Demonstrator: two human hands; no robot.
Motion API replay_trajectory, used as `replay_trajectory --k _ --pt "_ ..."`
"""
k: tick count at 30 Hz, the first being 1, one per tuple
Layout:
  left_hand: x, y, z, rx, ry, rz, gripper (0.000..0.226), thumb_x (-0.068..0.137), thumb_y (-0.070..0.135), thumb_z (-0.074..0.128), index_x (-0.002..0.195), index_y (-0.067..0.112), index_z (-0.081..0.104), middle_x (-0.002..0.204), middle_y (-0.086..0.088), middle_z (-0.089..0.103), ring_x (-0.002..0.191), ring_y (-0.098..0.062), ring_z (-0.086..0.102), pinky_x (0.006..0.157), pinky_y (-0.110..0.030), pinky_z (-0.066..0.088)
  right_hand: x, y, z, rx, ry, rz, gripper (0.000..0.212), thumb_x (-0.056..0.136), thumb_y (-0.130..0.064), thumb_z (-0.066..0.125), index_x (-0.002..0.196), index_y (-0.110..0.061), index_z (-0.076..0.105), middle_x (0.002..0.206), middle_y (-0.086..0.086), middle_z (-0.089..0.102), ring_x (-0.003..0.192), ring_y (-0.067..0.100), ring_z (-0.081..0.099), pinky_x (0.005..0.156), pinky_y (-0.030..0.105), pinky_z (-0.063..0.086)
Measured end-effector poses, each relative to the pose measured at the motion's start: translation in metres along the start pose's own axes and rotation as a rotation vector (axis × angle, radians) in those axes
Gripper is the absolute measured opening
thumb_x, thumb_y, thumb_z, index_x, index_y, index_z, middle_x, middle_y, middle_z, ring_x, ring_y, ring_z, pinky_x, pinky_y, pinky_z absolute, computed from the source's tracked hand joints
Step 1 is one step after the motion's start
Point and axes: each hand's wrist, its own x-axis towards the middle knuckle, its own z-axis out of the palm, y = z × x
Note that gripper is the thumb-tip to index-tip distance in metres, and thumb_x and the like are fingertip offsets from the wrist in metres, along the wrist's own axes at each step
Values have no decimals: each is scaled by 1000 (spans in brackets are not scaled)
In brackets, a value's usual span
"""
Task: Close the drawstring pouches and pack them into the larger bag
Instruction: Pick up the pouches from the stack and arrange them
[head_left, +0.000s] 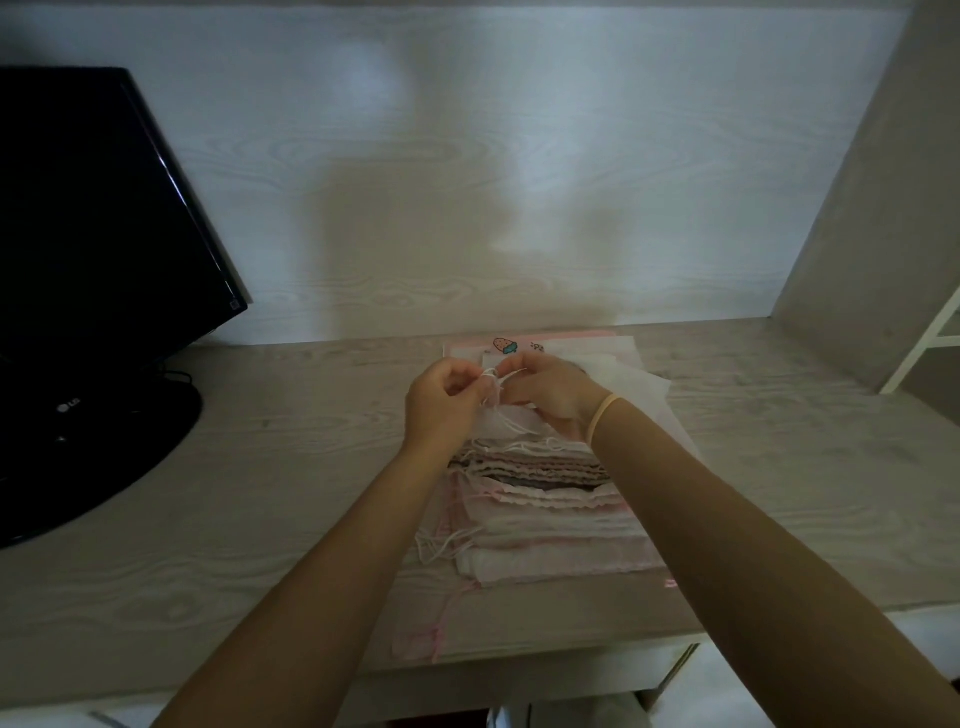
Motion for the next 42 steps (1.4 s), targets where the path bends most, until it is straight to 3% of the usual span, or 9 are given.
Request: replay_trajectory --k 4,8,16,22,30,34,36,40,42 --pt "-1 3 3 14 -29 -43 13 90 16 67 81 22 59 80 5 70 76 -12 66 73 -31 52 -2 -2 0 -58 13 -30 18 83 9 60 94 -6 61 88 14 64 82 23 60 75 29 50" --pt "0 3 1 7 -57 -70 7 91 19 65 88 16 59 83 -1 73 82 -21 69 77 -38 54 -5 0 -6 -80 39 -24 23 85 5 63 105 -6 59 89 13 63 77 19 59 65 24 49" --pt "1 1 0 -119 -5 -146 10 88 16 69 87 16 59 87 -6 73 85 -25 72 84 -42 57 -8 -4 -16 -286 81 -120 19 78 -2 75 91 -11 65 81 8 66 69 15 58 61 21 46" --pt "4 0 2 -77 12 -148 9 88 14 68 87 14 59 97 -10 69 84 -20 66 68 -23 50 -14 -16 -19 -491 115 -221 20 79 -3 74 98 -5 67 72 -1 66 64 8 59 64 21 48" --pt "2 -4 5 -27 -27 -156 7 90 17 66 87 16 60 94 -5 71 84 -15 68 77 -29 53 -9 -6 -20 -1060 354 -295 22 83 -1 55 96 -16 64 112 7 60 97 24 59 88 37 53" --pt "2 -4 3 -15 -8 -174 11 90 18 65 84 20 56 96 -4 70 89 -18 68 77 -32 52 -5 -7 -28 -768 702 -313 20 93 -9 47 98 -4 65 104 13 59 84 28 59 78 38 53" --pt "3 -6 2 -24 -5 -185 12 90 19 65 85 21 55 98 -5 71 92 -19 68 80 -34 54 -4 -11 -35 -426 732 -231 25 95 -14 45 97 -1 67 94 15 64 80 29 59 77 41 50" --pt "2 -6 0 -15 0 -207 10 90 24 66 88 20 57 99 -3 71 92 -18 68 82 -34 54 -10 -21 -33 575 395 -59 26 100 -15 43 87 -3 62 72 10 60 71 24 60 80 41 54" --pt "2 -3 2 -13 19 -213 9 90 25 66 88 19 59 96 -2 71 90 -17 67 77 -31 52 -13 -21 -32 811 239 -43 25 101 -13 37 88 -3 56 57 6 51 55 20 51 64 34 53"
